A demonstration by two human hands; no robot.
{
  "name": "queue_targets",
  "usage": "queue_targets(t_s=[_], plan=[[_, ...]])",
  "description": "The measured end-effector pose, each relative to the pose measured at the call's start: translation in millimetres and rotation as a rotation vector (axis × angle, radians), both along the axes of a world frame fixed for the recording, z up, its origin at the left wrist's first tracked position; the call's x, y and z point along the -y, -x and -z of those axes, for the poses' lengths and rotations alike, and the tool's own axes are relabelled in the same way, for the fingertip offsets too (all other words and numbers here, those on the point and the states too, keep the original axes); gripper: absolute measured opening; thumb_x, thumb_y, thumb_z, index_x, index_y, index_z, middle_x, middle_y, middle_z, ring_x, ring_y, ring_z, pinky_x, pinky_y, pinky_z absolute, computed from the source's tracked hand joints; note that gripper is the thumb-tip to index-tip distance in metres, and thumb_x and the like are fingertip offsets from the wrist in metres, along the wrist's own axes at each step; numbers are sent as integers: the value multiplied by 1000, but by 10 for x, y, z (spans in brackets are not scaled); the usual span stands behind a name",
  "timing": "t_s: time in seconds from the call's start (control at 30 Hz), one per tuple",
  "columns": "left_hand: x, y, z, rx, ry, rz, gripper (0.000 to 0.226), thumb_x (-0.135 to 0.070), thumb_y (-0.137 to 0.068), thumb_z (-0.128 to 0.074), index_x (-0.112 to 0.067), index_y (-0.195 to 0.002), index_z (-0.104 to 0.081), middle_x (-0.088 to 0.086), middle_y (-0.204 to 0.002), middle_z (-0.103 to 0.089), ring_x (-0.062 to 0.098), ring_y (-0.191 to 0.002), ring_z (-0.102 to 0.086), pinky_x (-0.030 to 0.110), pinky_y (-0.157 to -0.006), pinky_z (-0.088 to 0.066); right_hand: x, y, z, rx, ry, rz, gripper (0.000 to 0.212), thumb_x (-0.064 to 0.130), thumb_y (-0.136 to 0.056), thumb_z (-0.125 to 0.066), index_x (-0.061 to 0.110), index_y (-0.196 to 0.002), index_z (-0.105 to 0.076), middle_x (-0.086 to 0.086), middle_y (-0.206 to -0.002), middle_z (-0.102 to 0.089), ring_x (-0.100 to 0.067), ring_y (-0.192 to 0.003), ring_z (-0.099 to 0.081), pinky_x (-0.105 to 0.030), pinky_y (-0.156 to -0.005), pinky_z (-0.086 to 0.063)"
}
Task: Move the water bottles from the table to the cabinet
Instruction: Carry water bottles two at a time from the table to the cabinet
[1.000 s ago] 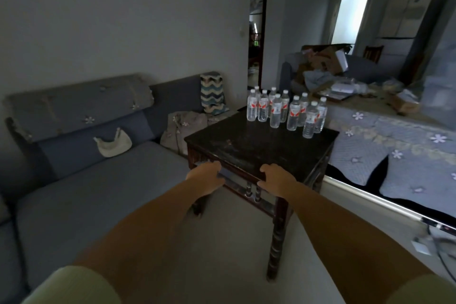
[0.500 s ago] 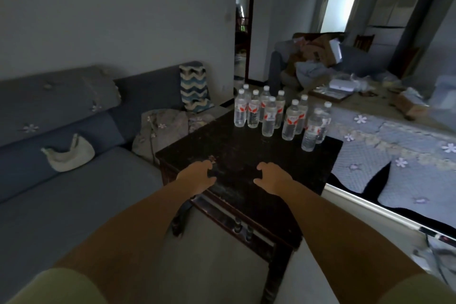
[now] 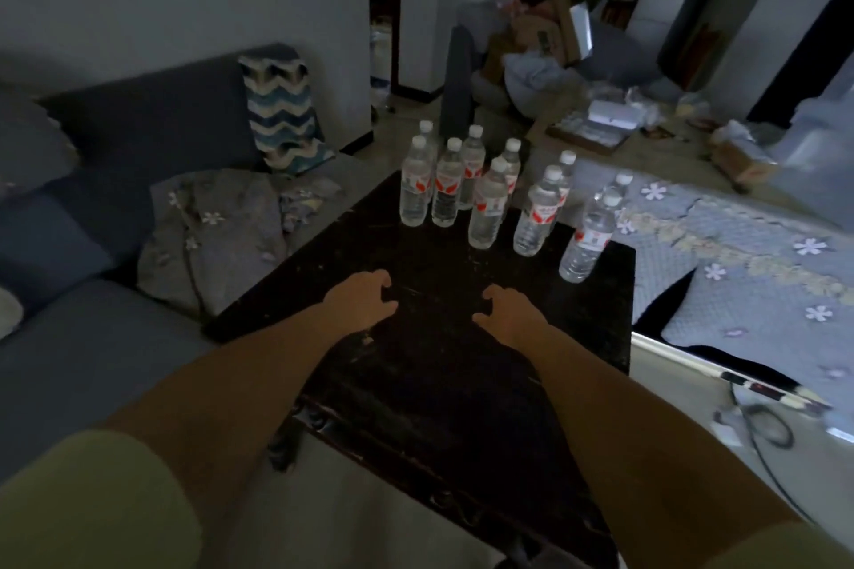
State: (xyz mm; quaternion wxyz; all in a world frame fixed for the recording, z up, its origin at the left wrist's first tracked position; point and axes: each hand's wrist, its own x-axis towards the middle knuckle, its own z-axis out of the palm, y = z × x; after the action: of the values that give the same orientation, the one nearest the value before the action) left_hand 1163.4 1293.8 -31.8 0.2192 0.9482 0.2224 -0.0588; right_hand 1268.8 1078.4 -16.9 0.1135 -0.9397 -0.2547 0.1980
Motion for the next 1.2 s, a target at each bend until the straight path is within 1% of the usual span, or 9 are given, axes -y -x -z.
queue_targets(t_s=[0.1,0.47,0.67,0.73,0.83,0.93,1.03,1.13,1.2], plan=[[-317,-293,108,-16,59,16,44,-39,-91,-59,-17,-128,-47,6,-119,-56,15,-90,-51,28,-76,-42,-198,-229,85,-25,-8,77,56,34,-96,-56,13,-145,-38,-14,-141,-45,-30,-126,-49,-38,-103,-43],[-758,-1251,328,7,225,19,49,-38,-91,-60,-12,-131,-46,11,-122,-58,18,-93,-55,27,-77,-43,-639,-1038,399,-89,-126,216,58,33,-95,-60,8,-143,-40,-18,-138,-51,-32,-123,-53,-37,-98,-45],[-865,-1873,393,50,280,-50,62,-37,-91,-61,-12,-142,-35,14,-134,-51,28,-114,-55,30,-83,-45,-839,-1704,589,-99,-279,315,54,29,-91,-65,2,-134,-44,-19,-130,-55,-33,-117,-55,-40,-96,-46],[-870,-2014,412,103,321,-103,69,-35,-90,-63,-12,-145,-29,16,-138,-46,29,-121,-51,33,-90,-46,-892,-1877,645,-104,-366,359,55,27,-90,-67,0,-132,-45,-20,-129,-55,-33,-117,-55,-40,-96,-46],[-927,-2417,484,192,377,-219,79,-32,-89,-66,-10,-150,-20,17,-147,-35,30,-133,-40,42,-106,-40,-1037,-2293,806,-141,-492,436,68,30,-85,-72,0,-137,-41,-19,-135,-51,-32,-124,-51,-47,-102,-44],[-963,-2694,557,281,415,-352,90,-34,-87,-69,-10,-152,-11,18,-152,-25,33,-139,-28,44,-110,-33,-1180,-2515,980,-181,-634,525,85,29,-77,-79,6,-143,-32,-15,-142,-46,-31,-129,-48,-50,-106,-42],[-1011,-2923,639,342,464,-494,101,-36,-83,-73,-13,-153,-5,15,-157,-15,32,-144,-18,47,-112,-27,-1282,-2609,1160,-182,-750,584,92,25,-73,-83,11,-146,-28,-12,-145,-43,-28,-130,-47,-49,-108,-40],[-1124,-3175,766,426,500,-548,103,-36,-81,-75,-13,-153,-5,10,-159,-13,28,-146,-15,43,-114,-24,-1379,-2740,1308,-150,-872,629,95,18,-73,-83,9,-147,-24,-11,-147,-40,-26,-134,-44,-44,-110,-39],[-1193,-3321,873,477,525,-539,103,-34,-80,-76,-12,-153,-7,10,-158,-18,28,-145,-19,42,-116,-26,-1447,-2806,1398,-117,-956,686,93,17,-73,-84,10,-145,-27,-7,-143,-44,-20,-127,-48,-30,-103,-44]])
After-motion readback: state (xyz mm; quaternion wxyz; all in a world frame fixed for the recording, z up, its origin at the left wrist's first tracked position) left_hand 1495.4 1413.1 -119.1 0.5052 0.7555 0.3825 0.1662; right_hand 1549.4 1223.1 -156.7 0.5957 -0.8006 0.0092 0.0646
